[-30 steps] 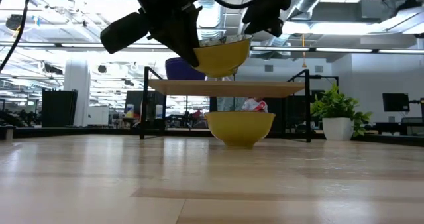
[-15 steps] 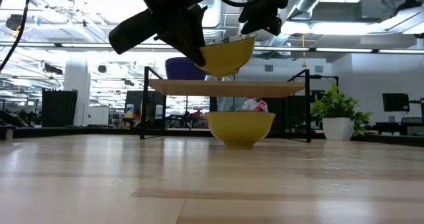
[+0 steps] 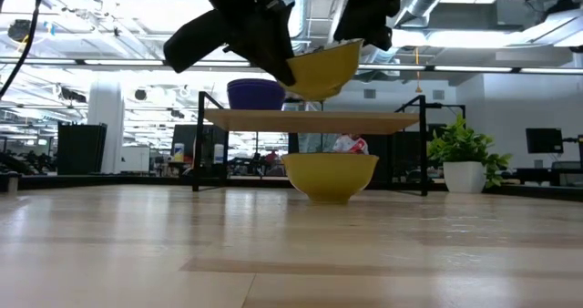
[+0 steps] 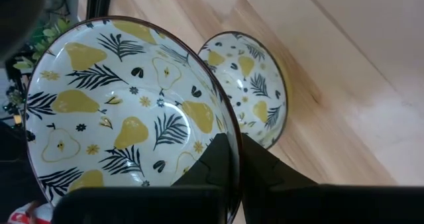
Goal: Pick & Place Mini bowls
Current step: Put the bottom left yellow patterned bowl on the shelf
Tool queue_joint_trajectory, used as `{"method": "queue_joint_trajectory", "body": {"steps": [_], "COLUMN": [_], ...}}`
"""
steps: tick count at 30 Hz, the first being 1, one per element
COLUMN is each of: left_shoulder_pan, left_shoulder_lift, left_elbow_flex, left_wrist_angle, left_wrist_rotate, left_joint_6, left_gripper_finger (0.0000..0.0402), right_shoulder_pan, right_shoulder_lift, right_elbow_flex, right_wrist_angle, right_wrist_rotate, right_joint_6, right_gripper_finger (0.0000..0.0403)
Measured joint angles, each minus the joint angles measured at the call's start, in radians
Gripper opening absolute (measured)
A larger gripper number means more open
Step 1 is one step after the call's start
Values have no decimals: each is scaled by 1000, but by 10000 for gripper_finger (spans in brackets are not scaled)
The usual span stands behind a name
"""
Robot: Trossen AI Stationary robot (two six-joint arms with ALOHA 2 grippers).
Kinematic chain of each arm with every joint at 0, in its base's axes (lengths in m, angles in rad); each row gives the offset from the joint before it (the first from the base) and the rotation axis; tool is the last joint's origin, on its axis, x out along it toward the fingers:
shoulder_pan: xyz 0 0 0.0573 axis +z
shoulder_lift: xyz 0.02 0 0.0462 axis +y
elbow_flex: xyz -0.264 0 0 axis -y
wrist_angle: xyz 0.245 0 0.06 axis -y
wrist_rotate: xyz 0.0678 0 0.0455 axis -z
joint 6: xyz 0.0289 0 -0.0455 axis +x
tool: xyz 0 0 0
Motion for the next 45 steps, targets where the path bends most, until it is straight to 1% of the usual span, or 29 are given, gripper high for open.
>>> {"method": "queue_joint_trajectory", "body": {"steps": [6, 10, 14, 22, 26, 34, 41, 45], "left_shoulder_pan": [24, 28, 26, 27, 28, 40, 46, 46], "left_shoulder_lift": [0, 0, 0, 1, 2, 2, 0, -1], "left_elbow_flex": [0, 0, 0, 0, -1, 1, 4, 5], "left_wrist_angle": [18, 80, 104, 108, 110, 137, 156, 164], "left_wrist_rotate": [0, 0, 0, 10, 12, 43, 45, 42], "left_joint_6": [29, 78, 83, 82, 82, 72, 76, 77], "left_gripper_finger": [10, 10, 10, 10, 10, 10, 10, 23], "right_shoulder_pan": [11, 11, 3, -10, -9, 8, 8, 10], "right_shoulder_lift": [0, 0, 0, 44, 85, 131, 132, 133], "right_elbow_flex": [0, 0, 0, 3, 3, 32, 85, 98], "right_wrist_angle": [0, -1, -10, -23, -14, -27, -95, -117], "right_wrist_rotate": [-3, 21, 48, 45, 39, 80, 110, 114], "right_joint_6": [8, 8, 1, -32, -56, -74, -105, -129], "right_gripper_finger": [141, 143, 143, 138, 114, 16, 12, 7]}}
